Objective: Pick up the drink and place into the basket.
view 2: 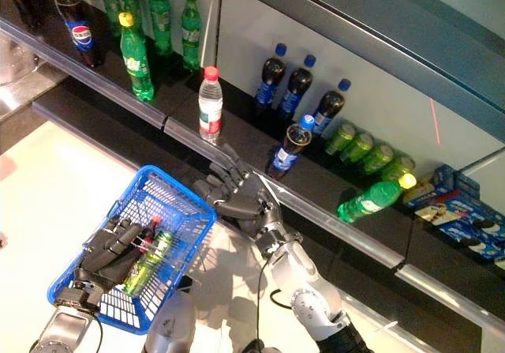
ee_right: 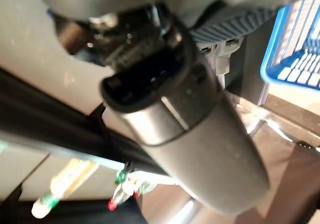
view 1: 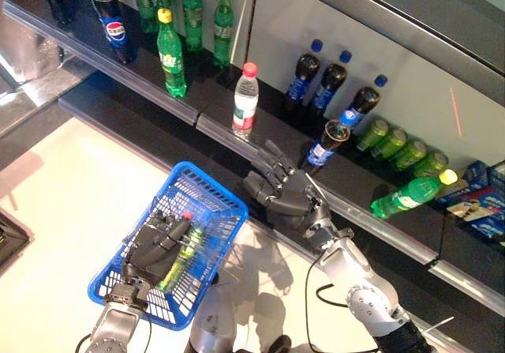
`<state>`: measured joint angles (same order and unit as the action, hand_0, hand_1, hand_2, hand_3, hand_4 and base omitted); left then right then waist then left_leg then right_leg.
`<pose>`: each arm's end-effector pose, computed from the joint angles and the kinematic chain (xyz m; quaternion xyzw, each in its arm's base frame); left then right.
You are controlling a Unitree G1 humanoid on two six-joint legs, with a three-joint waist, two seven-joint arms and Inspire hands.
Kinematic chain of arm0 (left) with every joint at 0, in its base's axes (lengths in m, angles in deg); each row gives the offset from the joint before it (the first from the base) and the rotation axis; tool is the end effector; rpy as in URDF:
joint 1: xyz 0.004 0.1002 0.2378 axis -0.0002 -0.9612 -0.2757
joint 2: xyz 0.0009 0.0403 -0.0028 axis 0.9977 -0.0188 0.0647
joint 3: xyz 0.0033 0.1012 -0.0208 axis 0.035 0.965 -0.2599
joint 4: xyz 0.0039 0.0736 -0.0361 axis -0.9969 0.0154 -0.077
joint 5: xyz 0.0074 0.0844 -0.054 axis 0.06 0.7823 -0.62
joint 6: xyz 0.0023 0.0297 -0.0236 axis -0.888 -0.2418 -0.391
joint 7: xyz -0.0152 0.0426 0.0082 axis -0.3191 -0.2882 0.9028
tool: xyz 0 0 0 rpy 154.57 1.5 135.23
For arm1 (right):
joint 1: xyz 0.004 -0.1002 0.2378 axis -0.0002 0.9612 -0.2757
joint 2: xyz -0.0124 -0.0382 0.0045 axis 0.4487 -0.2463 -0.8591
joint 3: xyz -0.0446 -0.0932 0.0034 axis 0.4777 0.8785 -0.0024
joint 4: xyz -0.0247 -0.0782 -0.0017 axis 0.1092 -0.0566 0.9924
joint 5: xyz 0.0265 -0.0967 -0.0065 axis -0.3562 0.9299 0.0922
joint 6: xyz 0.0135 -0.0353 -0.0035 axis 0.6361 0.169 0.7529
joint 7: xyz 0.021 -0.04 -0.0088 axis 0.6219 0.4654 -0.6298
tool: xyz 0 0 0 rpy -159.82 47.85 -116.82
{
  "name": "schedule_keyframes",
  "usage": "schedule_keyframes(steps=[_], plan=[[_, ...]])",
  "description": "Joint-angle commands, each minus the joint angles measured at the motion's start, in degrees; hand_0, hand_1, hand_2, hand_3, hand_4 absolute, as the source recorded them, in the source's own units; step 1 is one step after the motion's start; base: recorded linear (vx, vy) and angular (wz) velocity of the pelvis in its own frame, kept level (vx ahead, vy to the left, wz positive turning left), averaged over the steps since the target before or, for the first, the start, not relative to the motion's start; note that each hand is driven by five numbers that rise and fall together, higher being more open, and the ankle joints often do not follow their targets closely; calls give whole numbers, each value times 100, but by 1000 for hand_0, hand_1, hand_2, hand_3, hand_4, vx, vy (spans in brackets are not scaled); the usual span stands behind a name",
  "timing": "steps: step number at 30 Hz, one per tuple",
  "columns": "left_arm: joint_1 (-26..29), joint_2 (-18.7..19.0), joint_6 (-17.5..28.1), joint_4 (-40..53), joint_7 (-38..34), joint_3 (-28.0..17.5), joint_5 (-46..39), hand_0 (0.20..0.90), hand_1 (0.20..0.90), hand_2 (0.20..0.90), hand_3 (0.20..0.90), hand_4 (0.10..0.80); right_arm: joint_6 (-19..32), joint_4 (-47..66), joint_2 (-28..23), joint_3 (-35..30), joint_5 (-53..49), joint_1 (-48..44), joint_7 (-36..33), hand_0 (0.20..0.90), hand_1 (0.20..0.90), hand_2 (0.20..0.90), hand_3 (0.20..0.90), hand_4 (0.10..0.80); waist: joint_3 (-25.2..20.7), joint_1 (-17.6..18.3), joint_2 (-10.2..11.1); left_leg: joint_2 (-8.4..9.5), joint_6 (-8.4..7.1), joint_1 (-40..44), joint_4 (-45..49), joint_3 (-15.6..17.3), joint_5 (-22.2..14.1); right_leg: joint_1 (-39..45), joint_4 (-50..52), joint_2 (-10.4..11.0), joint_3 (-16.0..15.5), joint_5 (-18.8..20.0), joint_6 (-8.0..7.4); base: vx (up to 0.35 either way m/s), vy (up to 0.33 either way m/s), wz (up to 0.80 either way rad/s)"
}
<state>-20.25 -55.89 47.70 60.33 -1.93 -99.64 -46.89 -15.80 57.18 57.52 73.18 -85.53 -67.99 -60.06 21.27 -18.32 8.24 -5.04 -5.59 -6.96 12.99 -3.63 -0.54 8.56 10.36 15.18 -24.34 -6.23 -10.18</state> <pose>0.1264 0.2603 0.0002 -0.4488 0.0240 -0.0272 0.8929 0.1977 -0.1127 0.0934 0.2785 0.0038 0.2564 0.9256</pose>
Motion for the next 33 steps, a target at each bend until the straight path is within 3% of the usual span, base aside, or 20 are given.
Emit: schedule_keyframes(steps=[1,3,5,8,12,14,15,16,17,18,20,22,23,24,26,28,29,30,32,33], plan=[[568,-271,1101,1204,808,-268,-867,300,300,300,200,100,81,607,-369,-318,88,83,489,900,900,900,900,800,-836,257,-294,-303,-5,886,-526,63,-144,-304,-118,145,491,533,-180,-76,-30,-3],[580,-307,1338,862,663,-255,-958,300,300,300,200,100,43,660,-555,-416,38,373,697,900,900,900,900,800,-950,509,-301,-242,42,890,-824,-148,-28,-475,-142,-255,1107,343,-37,-91,-32,19],[628,-326,1405,486,712,-216,-992,300,300,300,200,100,57,711,-698,-613,-49,782,875,900,900,900,900,800,-981,713,-305,-140,72,790,-906,-398,27,-580,-65,-571,1452,158,133,-87,-79,49],[547,-458,1612,54,546,-279,-980,300,300,300,200,100,-59,393,-750,-793,-78,1117,1202,900,900,900,900,800,-968,781,-279,-53,34,682,-980,-594,191,-599,-10,-739,1414,115,290,-98,-102,93],[546,-560,2164,-1022,235,-578,-862,300,300,300,200,100,-199,-362,-784,-491,5,1188,1259,900,900,900,900,800,-961,743,-334,-236,-110,716,-1529,-431,632,-442,-227,-912,1252,88,447,-103,-60,13],[741,-546,2357,-1663,-397,-636,-617,300,300,300,200,100,-162,-587,-728,-482,234,1351,1127,900,900,900,900,800,-1004,914,-378,-394,-167,576,-1372,369,712,-409,-224,-841,956,85,492,-92,103,20],[833,-544,2366,-1915,-461,-615,-631,300,300,300,200,100,-91,-692,-733,-504,315,1422,1109,900,900,900,900,800,-1017,984,-400,-426,-192,508,-1281,593,727,-400,-214,-794,861,100,505,-45,215,84],[995,-547,2391,-2186,-651,-568,-558,300,300,300,200,100,-79,-821,-765,-561,306,1525,1058,900,900,900,900,800,-1024,1154,-413,-548,-248,373,-954,1127,712,-395,-161,-694,671,102,517,-15,286,92],[1092,-554,2432,-2294,-849,-495,-323,300,300,300,200,100,-71,-954,-803,-611,309,1595,1038,900,900,900,900,800,-1019,1272,-415,-671,-308,328,-747,1414,736,-387,-91,-603,570,85,524,28,472,131],[1145,-569,2528,-2338,-1130,-338,-27,300,300,300,200,100,16,-1151,-896,-654,410,1656,1043,900,900,900,900,800,-1000,1389,-426,-771,-346,332,-585,1463,759,-419,17,-473,554,79,517,65,528,97],[1107,-622,2642,-2354,-1302,-212,141,300,300,300,200,100,19,-1413,-1000,-769,479,1732,1176,900,900,900,900,800,-982,1491,-464,-777,-315,435,-501,1443,651,-462,112,-310,667,97,464,102,481,73],[1069,-656,2661,-2348,-1408,-174,226,300,300,300,200,100,-60,-1649,-1011,-894,535,1790,1306,900,900,900,900,800,-983,1588,-495,-799,-259,560,-464,1742,449,-459,152,-159,687,115,402,112,461,57],[1105,-635,2607,-2301,-1526,-60,242,300,300,300,200,100,-45,-1872,-945,-932,602,1829,1327,900,900,900,900,800,-984,1636,-494,-833,-247,586,-283,1928,314,-428,203,42,670,156,299,94,442,19],[1114,-625,2583,-2284,-1579,-16,281,300,300,300,200,100,-54,-1945,-919,-933,627,1833,1294,900,900,900,900,800,-980,1641,-488,-829,-240,573,-195,1947,252,-414,223,107,661,168,264,198,507,11],[1133,-621,2471,-2069,-1823,160,559,300,300,300,200,100,-1,-2296,-726,-823,729,1737,1067,900,900,900,900,800,-907,1538,-396,-462,-25,521,215,1775,-126,-304,359,485,761,499,32,204,460,42],[1170,-573,2318,-1945,-1925,267,736,300,300,300,200,100,8,-2427,-544,-725,682,1678,798,900,900,900,900,800,-872,1475,-337,-268,177,598,281,1881,-307,-390,742,816,753,955,-51,182,422,45],[1173,-557,2262,-1929,-1924,310,765,300,300,300,200,100,49,-2502,-459,-694,685,1671,732,900,900,900,900,800,-850,1457,-333,-181,203,697,290,1875,-448,-431,1030,953,793,1080,-125,225,560,43],[1191,-512,2166,-1877,-1861,414,914,300,300,300,200,100,185,-2667,-286,-598,773,1618,498,900,900,900,900,800,-840,1439,-382,-9,360,847,110,1890,-493,-645,1551,1048,845,1329,-141,266,655,41],[1181,-411,2081,-1754,-1789,565,1161,300,300,300,200,100,224,-2773,-147,-681,518,1648,290,900,900,900,900,800,-919,1567,-458,204,513,1026,-292,1967,-459,-904,1914,518,1073,1167,-71,226,588,35],[1208,-364,2077,-1727,-1726,656,1068,300,300,300,200,100,247,-2774,-147,-750,496,1698,294,900,900,900,900,800,-983,1675,-471,279,585,1021,-450,1990,-365,-1021,1751,91,1109,1101,50,176,338,66]])
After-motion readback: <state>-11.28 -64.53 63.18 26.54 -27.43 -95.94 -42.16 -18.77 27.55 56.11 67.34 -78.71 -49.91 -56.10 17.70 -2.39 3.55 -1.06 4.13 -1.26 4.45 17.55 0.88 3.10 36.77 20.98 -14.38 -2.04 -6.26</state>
